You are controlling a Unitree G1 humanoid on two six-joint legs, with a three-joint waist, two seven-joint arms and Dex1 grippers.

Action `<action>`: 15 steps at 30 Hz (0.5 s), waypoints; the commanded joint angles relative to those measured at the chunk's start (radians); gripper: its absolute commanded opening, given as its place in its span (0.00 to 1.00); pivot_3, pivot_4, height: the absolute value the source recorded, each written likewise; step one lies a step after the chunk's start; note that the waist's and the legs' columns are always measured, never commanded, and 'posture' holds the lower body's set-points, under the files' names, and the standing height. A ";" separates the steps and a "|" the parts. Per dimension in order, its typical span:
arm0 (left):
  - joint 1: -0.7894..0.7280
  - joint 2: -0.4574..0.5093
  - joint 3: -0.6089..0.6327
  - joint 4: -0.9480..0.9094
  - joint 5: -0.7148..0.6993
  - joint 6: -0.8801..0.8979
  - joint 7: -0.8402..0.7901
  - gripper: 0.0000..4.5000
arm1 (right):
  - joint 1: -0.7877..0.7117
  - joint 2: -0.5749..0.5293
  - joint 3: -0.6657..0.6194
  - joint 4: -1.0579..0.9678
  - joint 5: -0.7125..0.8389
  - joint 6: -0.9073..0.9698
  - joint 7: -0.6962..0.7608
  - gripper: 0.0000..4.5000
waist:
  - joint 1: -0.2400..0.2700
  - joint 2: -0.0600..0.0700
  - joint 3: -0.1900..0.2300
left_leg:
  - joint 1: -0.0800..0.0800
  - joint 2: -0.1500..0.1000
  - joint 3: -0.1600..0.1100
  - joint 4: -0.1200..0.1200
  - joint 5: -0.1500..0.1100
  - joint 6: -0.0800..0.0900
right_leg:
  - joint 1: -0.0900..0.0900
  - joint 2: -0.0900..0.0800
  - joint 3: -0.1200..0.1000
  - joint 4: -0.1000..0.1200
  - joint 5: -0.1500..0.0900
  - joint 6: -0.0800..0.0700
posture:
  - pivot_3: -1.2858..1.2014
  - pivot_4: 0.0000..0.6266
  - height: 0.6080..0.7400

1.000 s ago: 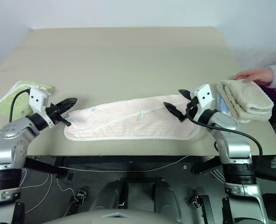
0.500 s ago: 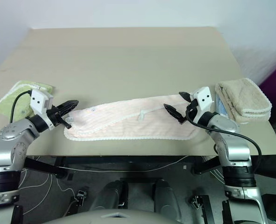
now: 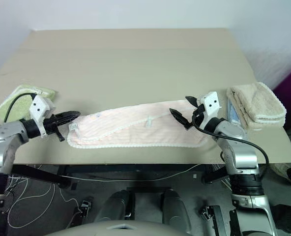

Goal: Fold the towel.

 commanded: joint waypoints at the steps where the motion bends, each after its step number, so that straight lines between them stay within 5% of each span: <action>1: -0.013 0.057 -0.043 0.045 0.032 -0.112 -0.140 0.02 | 0.005 0.013 -0.008 -0.027 -0.002 -0.030 -0.018 0.99 | 0.000 0.000 0.000 | 0.000 0.000 0.000 0.000 0.000 0.000 | 0.000 0.000 0.000 0.000 0.000 0.000 | 0.52 0.24 1.00; 4: -0.044 0.090 -0.089 0.104 0.057 -0.162 -0.233 0.15 | 0.020 0.023 -0.010 -0.033 -0.004 -0.036 -0.034 1.00 | 0.000 0.000 0.000 | 0.000 0.000 0.000 0.000 0.000 0.000 | 0.000 0.000 0.000 0.000 0.000 0.000 | 0.52 0.24 1.00; 10: -0.108 0.108 -0.167 0.181 0.125 -0.327 -0.342 0.58 | 0.065 0.040 -0.012 -0.072 -0.004 -0.030 -0.059 1.00 | 0.000 0.000 0.000 | 0.000 0.000 0.000 0.000 0.000 0.000 | 0.000 0.001 0.000 0.000 0.000 0.000 | 0.52 0.24 1.00; 15: -0.147 0.110 -0.209 0.231 0.164 -0.441 -0.395 0.58 | 0.090 0.044 -0.012 -0.095 -0.002 -0.023 -0.069 1.00 | -0.001 0.000 0.000 | 0.000 0.000 0.000 0.000 0.000 0.000 | 0.000 0.002 0.000 0.000 0.000 0.000 | 0.52 0.24 1.00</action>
